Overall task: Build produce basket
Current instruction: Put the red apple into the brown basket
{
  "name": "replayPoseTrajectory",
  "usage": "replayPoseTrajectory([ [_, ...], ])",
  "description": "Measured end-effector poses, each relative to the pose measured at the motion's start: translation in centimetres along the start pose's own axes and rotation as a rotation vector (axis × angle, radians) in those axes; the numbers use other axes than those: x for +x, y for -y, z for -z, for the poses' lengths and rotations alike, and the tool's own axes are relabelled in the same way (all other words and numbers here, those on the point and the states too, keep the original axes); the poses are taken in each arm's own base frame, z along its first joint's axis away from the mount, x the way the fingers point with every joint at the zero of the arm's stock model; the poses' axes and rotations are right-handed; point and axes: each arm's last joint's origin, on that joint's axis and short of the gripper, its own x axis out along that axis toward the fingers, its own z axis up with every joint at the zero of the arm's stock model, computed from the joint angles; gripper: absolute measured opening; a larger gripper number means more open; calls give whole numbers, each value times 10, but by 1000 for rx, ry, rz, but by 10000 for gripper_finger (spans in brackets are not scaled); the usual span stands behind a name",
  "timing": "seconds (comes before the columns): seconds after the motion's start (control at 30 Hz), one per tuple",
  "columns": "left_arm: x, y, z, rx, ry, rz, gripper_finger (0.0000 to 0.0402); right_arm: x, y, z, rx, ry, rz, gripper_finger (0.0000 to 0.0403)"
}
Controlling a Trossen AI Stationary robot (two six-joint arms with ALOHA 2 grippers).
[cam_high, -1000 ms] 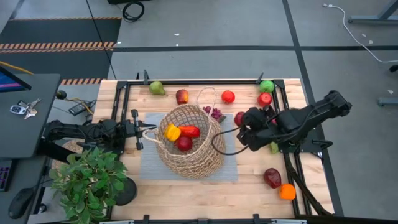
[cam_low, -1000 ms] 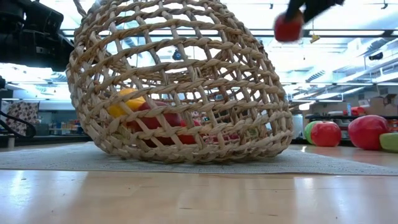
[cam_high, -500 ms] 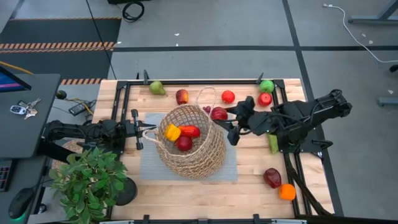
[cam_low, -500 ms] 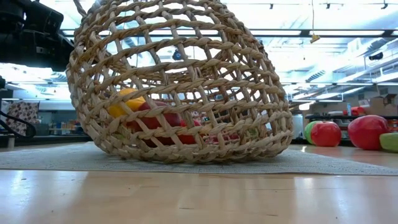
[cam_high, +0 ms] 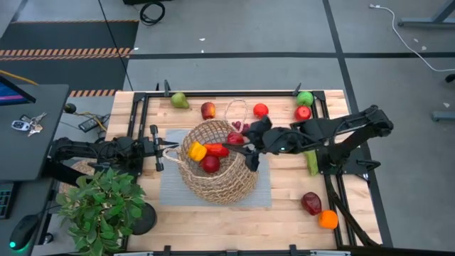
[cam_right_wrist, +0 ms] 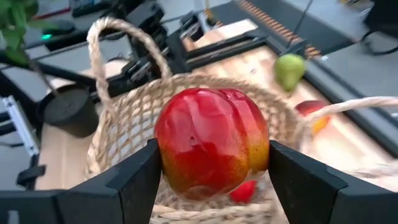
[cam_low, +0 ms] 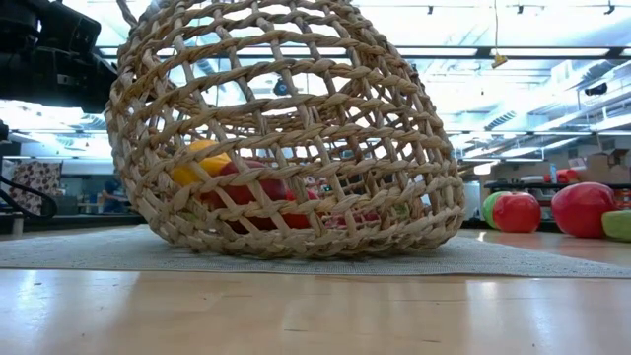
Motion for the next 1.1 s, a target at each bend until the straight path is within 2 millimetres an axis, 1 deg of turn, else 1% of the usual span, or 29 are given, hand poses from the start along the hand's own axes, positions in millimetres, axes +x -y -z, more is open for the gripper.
replayPoseTrajectory([
  [0.2,0,0,0,0,0,-1,29,29,8,4,9,-86,-23,280],
  [0.4,0,0,0,0,0,0,30,49,19,2,48,-142,-101,280],
  [0.67,0,0,0,-1,2,0,35,54,23,-13,59,-55,-214,280],
  [0.9,0,0,0,0,1,0,29,53,21,-22,42,33,-252,280],
  [1.0,0,0,0,0,0,0,28,52,20,-25,2,75,-258,280],
  [1.1,0,0,0,0,0,0,31,52,19,-25,-97,94,-251,280],
])
